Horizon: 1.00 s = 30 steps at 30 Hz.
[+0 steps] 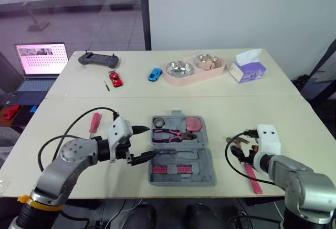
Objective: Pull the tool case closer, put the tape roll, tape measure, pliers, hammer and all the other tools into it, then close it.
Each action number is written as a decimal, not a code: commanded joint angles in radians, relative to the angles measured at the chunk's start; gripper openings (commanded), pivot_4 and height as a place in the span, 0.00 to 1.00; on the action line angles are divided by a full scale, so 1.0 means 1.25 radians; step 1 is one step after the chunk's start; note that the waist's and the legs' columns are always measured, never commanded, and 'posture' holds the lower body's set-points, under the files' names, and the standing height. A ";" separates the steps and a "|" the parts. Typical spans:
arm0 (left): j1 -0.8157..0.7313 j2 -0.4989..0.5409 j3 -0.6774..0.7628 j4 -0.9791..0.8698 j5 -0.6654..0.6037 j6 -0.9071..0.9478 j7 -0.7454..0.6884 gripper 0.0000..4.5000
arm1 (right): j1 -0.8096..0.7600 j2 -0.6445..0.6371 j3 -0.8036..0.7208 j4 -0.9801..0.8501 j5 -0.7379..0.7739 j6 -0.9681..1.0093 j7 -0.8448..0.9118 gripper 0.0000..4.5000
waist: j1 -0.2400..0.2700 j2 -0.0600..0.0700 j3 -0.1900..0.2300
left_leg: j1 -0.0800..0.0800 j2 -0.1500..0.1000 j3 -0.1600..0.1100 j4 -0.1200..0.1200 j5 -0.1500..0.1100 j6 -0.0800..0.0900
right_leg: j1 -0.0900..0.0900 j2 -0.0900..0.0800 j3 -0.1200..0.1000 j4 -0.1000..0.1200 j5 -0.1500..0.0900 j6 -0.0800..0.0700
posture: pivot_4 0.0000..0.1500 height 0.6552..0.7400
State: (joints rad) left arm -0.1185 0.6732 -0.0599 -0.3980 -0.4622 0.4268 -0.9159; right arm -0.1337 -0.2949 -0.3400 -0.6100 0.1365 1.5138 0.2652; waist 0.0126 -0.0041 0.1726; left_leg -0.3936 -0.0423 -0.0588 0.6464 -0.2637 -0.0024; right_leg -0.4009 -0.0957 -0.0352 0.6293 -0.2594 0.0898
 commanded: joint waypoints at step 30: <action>0.050 0.025 0.044 -0.064 -0.018 0.005 -0.018 1.00 | -0.534 -0.664 0.731 0.843 -0.613 -2.033 0.630 0.99 | -0.024 -0.002 0.014 | 0.001 0.001 0.008 0.000 0.001 -0.002 | -0.001 0.001 0.004 0.000 0.002 0.003 | 1.00 1.00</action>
State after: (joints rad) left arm -0.0661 0.6904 -0.0210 -0.4424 -0.4700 0.4471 -0.9274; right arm -0.7619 -1.1404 0.5451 0.3836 -0.5244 -0.8743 1.1108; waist -0.0170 -0.0064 0.1907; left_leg -0.3920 -0.0404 -0.0489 0.6465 -0.2624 -0.0052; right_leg -0.4028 -0.0939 -0.0303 0.6295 -0.2573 0.0936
